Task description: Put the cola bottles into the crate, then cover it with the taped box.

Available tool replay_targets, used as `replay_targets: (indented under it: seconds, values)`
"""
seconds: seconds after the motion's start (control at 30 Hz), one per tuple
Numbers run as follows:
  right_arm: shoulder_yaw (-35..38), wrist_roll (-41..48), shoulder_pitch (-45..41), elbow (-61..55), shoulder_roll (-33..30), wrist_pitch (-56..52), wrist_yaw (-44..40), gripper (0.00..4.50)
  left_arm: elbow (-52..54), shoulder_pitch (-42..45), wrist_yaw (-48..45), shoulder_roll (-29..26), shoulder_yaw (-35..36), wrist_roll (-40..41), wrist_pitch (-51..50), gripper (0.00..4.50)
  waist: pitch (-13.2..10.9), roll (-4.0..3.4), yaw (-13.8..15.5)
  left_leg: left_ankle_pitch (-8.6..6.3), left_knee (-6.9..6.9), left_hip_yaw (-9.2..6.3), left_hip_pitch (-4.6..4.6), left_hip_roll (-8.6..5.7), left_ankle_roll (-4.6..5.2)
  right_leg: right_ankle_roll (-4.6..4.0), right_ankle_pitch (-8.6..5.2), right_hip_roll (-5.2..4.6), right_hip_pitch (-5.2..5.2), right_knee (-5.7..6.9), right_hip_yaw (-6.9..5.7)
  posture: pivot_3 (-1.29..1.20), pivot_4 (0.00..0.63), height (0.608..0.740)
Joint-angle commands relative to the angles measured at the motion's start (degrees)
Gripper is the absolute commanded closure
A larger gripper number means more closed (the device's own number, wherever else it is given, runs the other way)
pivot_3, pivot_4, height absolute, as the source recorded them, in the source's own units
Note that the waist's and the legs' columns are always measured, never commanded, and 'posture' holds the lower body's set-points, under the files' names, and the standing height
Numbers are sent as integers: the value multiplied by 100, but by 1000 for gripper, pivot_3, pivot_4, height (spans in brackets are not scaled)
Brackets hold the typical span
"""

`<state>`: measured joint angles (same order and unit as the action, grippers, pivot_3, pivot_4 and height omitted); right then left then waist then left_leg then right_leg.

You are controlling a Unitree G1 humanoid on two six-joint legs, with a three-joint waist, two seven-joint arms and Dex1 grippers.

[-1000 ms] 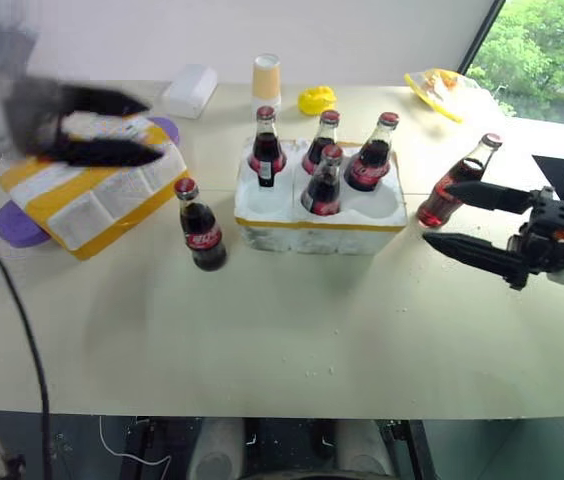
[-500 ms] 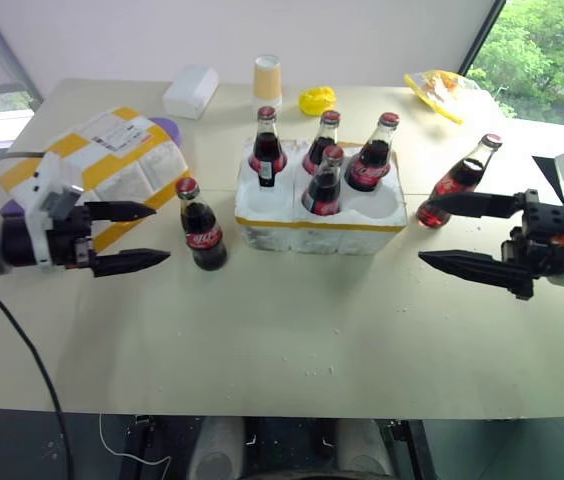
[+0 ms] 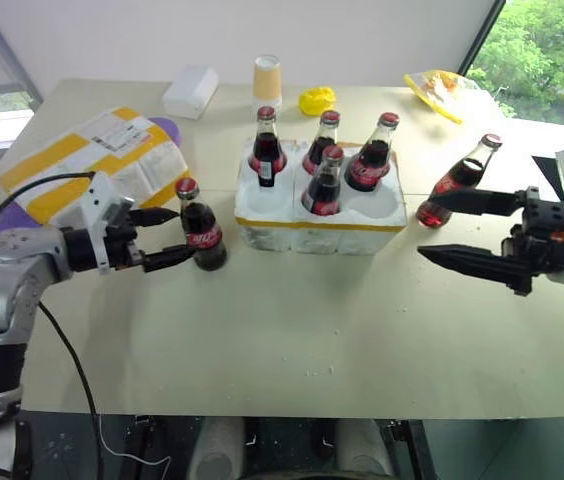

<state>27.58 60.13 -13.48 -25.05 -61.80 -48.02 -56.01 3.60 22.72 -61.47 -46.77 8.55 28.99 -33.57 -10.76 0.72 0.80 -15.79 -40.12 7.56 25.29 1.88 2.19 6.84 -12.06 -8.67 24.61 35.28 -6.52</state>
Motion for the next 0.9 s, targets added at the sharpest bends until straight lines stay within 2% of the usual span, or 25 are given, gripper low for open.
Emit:
replay_targets:
  seconds: [0.03, 0.2, 0.37, 0.47, 0.53, 0.67, 0.9]
  values:
    - [229, 154, -35, -139, -2, 2, 51, 0, -152, 283, 96, 153, -164, -138, 212, 32, 0, 0, -3, 0, 0, 1, 0, 0, 0, 0, 0, 0, 0, 0, 0, 0, 150, 740]
    - [192, 181, -62, -140, 16, 23, 115, 0, -414, 606, 238, 435, -379, -266, 228, 32, 0, 1, -5, 0, 0, 1, 0, -3, 0, 0, 0, 1, -1, 0, 0, 0, 150, 740]
    - [175, 196, -70, -163, 60, 42, 179, 0, -490, 639, 197, 444, -424, -271, 204, 32, 0, 1, -8, 0, 0, 1, -1, -2, 0, 0, 1, 2, 0, 1, 0, 0, 150, 740]
    - [168, 197, -59, -187, 104, 59, 215, 0, -352, 575, 86, 338, -403, -150, 42, 889, 0, 1, -9, 0, 0, 1, -1, -1, 0, 0, 0, 1, 0, 0, 0, 0, 150, 740]
    - [161, 196, -64, -191, 131, 66, 233, 0, -209, 542, 9, 243, -382, -59, -109, 1789, 0, 1, -8, 0, 0, 0, -1, 1, 0, 0, 1, 1, 0, 1, 0, 0, 150, 740]
    - [139, 183, -85, -188, 152, 70, 246, 0, -126, 618, -107, 56, -399, -68, -212, 1776, 0, 1, -9, 0, 0, 0, 0, 1, 1, 0, 0, 1, 1, -1, 0, 0, 150, 740]
    - [111, 144, -75, -175, 193, 106, 247, 0, -437, 2180, -762, -370, -218, 528, -1083, 1776, -6, 11, 21, 0, -2, -3, 10, -2, 2, 0, 0, 0, 3, -2, -3, 0, 150, 740]
